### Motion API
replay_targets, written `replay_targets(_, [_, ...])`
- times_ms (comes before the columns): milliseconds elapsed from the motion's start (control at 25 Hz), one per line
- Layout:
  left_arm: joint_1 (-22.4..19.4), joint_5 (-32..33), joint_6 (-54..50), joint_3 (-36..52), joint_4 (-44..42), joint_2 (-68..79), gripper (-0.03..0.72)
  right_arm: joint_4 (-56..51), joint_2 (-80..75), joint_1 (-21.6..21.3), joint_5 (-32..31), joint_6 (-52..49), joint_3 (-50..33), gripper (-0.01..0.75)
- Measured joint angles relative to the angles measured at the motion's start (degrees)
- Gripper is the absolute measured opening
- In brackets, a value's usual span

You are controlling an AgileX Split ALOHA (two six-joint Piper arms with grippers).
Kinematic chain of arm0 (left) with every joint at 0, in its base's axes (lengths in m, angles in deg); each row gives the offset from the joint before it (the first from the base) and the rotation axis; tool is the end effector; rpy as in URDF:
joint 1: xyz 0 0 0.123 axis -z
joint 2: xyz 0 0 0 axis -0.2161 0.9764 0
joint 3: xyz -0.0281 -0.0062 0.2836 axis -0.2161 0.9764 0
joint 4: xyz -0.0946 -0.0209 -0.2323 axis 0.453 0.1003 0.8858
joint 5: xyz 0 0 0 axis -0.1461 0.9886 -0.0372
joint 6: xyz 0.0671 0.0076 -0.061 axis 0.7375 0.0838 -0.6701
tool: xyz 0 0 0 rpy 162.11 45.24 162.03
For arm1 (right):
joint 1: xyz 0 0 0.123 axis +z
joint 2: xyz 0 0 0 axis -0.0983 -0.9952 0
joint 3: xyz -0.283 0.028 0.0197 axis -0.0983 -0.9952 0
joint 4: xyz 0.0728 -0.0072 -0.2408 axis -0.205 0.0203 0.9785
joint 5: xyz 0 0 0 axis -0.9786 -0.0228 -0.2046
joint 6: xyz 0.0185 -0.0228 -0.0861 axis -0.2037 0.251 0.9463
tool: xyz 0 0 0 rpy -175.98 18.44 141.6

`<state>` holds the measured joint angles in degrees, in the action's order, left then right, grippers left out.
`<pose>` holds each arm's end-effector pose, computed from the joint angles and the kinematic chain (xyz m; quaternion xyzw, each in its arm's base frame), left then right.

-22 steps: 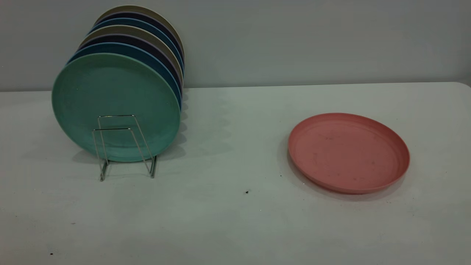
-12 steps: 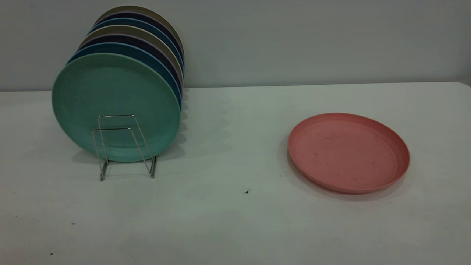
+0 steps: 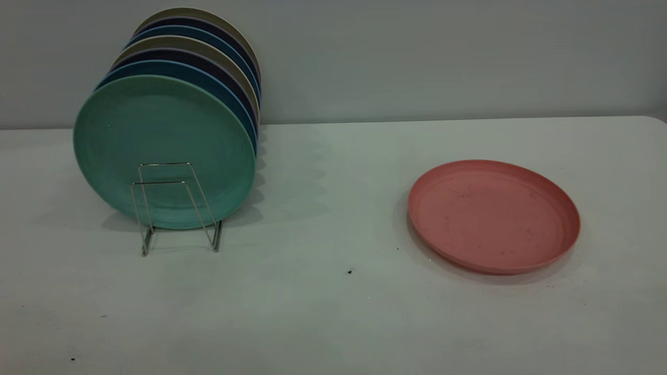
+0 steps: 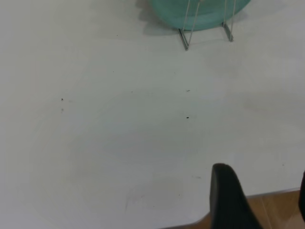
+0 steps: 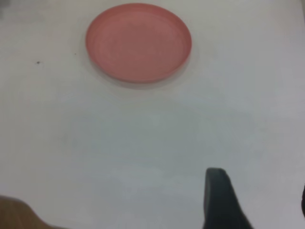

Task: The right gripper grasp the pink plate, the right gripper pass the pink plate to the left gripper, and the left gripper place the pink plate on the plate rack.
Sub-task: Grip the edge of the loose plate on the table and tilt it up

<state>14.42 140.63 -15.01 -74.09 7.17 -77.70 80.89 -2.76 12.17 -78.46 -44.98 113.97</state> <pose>-0.0102 -0.0033 0.2674 0.0531 0.8686 -0.0101 0.4925 -0.0083 0.0024 0.2635 -0.0981 0.8689 0.0214 0.4848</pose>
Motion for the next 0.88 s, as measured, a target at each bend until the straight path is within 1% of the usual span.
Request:
replay_targets(680, [0.0, -0.1, 0.0, 0.0, 0.0, 0.0, 0.402, 0.0, 0.0, 0.0, 0.0, 0.0, 0.0, 0.417])
replay_targets(800, [0.0, -2.0, 0.0, -0.6, 0.4, 0.0, 0.402, 0.0, 0.0, 0.0, 0.3, 0.4, 0.4, 0.405])
replay_targets(880, [0.0, -4.9, -0.3, -0.9, 1.0, 0.5, 0.402, 0.0, -0.3, 0.0, 2.9, 1.6, 1.1, 0.391])
